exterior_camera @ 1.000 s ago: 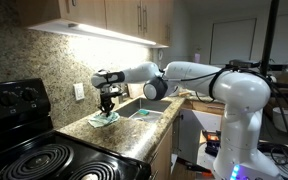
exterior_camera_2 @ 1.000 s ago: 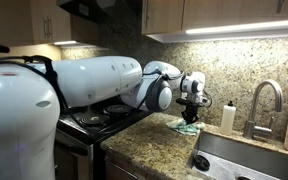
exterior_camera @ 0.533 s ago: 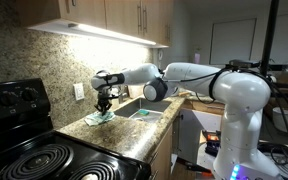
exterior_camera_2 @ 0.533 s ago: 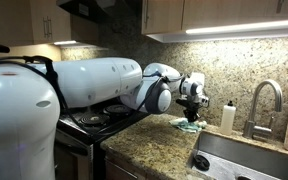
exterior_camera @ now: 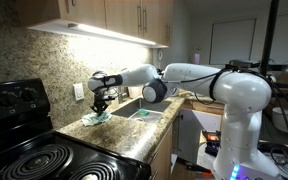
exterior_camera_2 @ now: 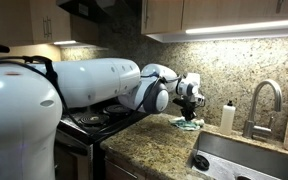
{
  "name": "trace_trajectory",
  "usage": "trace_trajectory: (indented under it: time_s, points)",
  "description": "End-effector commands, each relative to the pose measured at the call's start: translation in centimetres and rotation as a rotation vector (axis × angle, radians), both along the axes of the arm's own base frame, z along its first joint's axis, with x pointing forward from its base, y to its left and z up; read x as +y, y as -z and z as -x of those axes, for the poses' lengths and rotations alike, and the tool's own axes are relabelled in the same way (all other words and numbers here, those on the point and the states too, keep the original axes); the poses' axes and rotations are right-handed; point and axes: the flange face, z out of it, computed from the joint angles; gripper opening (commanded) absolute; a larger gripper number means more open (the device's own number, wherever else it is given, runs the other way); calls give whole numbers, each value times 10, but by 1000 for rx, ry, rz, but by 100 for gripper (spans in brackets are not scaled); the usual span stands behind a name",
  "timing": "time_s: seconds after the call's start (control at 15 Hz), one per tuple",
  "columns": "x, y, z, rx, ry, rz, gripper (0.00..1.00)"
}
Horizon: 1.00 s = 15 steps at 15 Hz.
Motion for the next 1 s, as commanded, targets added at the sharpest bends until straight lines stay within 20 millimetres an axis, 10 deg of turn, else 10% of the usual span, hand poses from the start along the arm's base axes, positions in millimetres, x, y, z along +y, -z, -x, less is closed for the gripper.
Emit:
trace_trajectory:
  time_s: [0.0, 0.93]
  points:
    - [53, 48, -3, 10, -90, -80, 7]
    - [161, 55, -3, 19, -372, -212, 7]
